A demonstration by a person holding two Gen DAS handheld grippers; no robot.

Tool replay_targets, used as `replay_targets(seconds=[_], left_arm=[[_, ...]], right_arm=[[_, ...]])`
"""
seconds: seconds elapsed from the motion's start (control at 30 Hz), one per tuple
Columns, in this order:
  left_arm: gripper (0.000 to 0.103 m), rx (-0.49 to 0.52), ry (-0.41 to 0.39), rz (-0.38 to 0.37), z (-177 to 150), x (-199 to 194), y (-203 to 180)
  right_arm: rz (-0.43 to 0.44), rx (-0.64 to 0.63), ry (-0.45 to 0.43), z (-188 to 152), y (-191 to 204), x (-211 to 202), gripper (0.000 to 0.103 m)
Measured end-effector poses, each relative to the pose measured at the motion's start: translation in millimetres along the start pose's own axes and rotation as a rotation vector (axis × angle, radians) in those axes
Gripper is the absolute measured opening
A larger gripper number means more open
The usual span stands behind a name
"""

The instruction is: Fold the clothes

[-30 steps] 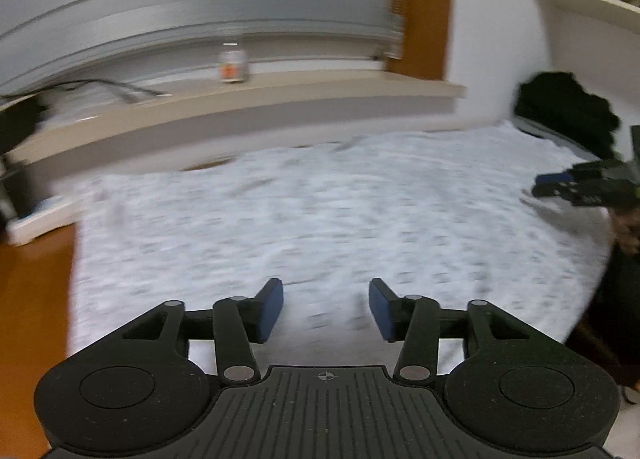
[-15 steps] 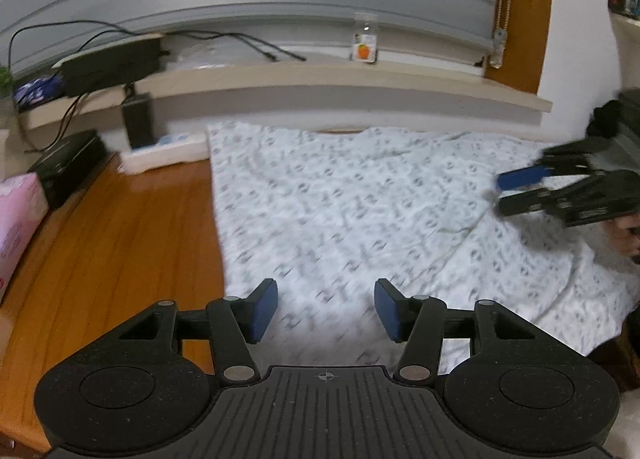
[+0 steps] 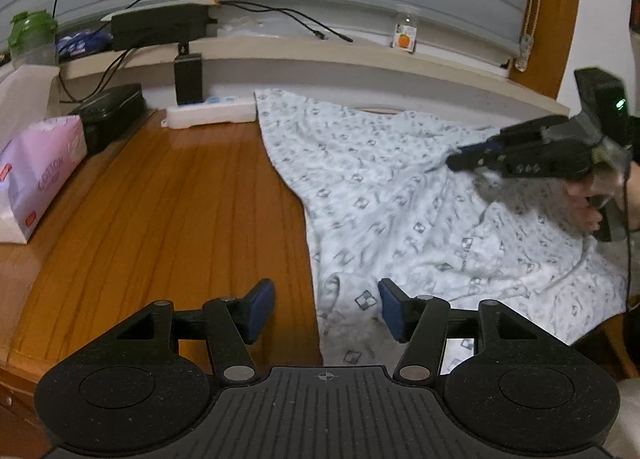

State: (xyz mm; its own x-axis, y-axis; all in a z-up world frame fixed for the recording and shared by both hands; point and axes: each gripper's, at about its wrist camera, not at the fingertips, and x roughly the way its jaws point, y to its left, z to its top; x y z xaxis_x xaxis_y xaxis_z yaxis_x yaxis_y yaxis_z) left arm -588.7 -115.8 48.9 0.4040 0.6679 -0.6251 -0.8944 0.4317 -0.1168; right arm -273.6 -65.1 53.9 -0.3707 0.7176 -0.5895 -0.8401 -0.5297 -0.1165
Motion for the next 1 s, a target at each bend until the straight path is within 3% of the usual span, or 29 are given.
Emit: replay_targets(seconds=[0.1, 0.2, 0.33, 0.4, 0.53, 0.63, 0.7, 0.77, 0.83, 0.93, 1.0], left_arm=[[0.061, -0.001, -0.002, -0.038, -2.1, -2.9, -0.7], [0.061, 0.002, 0.015, -0.086, -4.9, -4.8, -3.1], [0.057, 0.046, 0.059, -0.069, -11.1, -12.3, -11.1], [0.050, 0.059, 0.068, -0.044, -15.2, -16.4, -15.9], [0.008, 0.100, 0.061, 0.002, -19.7, -24.0, -23.9], [0.002, 0.112, 0.109, 0.000, -13.2, -41.0, -14.4], [0.002, 0.114, 0.155, -0.004, -10.9, -53.8, -5.1], [0.003, 0.091, 0.187, -0.025, -11.4, -60.3, 5.2], [0.004, 0.079, 0.189, -0.007, -9.4, -62.9, 12.3], [0.026, 0.055, 0.153, 0.027, 0.7, -62.9, 20.7], [0.034, 0.044, 0.121, 0.030, 11.9, -56.1, 23.3]], right_arm=[[-0.020, -0.024, 0.010, -7.8, 5.8, 1.5, 0.024], [-0.025, -0.018, 0.001, -12.8, 7.1, 0.6, 0.024], [-0.022, 0.004, -0.020, -15.5, 5.5, 4.0, 0.024], [-0.018, 0.011, -0.020, -15.0, 4.3, 4.4, 0.025], [-0.009, 0.026, -0.020, -14.2, 1.9, 5.4, 0.026], [-0.004, 0.032, -0.021, -14.1, 0.6, 5.3, 0.026], [0.002, 0.021, -0.018, -15.1, 1.7, 2.0, 0.027], [0.034, 0.021, -0.011, -15.3, 1.9, -2.9, 0.040], [0.067, 0.009, -0.010, -13.5, 5.6, -9.4, 0.047], [0.090, -0.016, -0.017, -11.3, 13.1, -19.0, 0.047], [0.107, -0.022, -0.026, -10.8, 16.9, -25.0, 0.047]])
